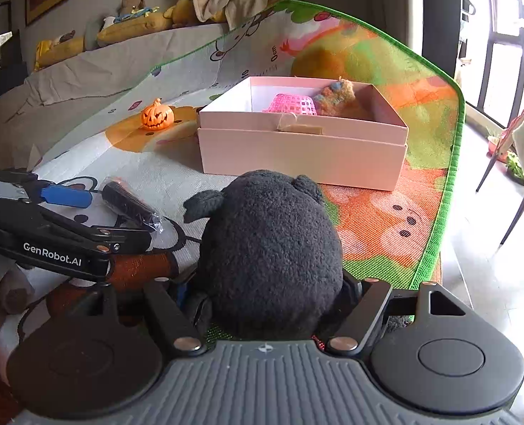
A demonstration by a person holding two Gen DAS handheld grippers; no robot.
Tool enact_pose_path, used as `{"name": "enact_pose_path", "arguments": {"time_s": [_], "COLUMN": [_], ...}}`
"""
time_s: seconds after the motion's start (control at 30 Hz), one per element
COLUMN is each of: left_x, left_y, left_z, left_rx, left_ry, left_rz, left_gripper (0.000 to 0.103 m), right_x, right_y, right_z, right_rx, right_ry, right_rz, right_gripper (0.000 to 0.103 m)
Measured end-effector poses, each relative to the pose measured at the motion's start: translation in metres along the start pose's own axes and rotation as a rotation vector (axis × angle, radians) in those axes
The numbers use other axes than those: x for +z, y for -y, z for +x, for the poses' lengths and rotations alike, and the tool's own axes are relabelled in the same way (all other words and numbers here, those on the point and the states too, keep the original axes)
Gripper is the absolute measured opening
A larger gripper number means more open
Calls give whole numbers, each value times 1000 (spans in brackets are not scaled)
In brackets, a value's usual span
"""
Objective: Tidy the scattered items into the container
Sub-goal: 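Carry the black cylinder with the left tool while the right tool carries the plush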
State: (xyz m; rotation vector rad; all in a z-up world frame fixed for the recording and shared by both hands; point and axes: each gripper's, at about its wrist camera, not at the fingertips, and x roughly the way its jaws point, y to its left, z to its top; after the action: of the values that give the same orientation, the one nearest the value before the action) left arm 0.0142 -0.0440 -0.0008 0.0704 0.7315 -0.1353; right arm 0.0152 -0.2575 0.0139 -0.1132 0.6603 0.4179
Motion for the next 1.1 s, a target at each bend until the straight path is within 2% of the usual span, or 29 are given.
{"name": "enact_pose_path", "arguments": {"time_s": [0.13,0.27,0.33,0.47,0.6,0.73,1.0,1.1], "left_x": [-1,3,5,10,15,17,13,12], "left_y": [-1,-3,0,14,13,16,14,16], "left_z": [0,-5,-11,-7,0,5,6,4], "left_rx": [-6,-55,-90,-16,-5,19,-5,-12], "left_ry": [5,-22,0,13,8,12,10,12], "left_rz": [5,16,30,88,36,63,94,108], "left_gripper": [103,103,103,103,103,103,103,100], "right_x": [1,1,0,-1,-1,-1,-1,-1], "right_y": [6,9,10,9,9,8,9,9], "right_z": [-1,1,1,-1,-2,-2,-2,-2], "right_rx": [14,20,20,19,20,19,18,20], "right_ry": [5,0,4,21,28,30,31,31], "right_rz": [39,60,62,60,57,58,60,63], "right_gripper": [89,91,93,96,97,97,97,98]}}
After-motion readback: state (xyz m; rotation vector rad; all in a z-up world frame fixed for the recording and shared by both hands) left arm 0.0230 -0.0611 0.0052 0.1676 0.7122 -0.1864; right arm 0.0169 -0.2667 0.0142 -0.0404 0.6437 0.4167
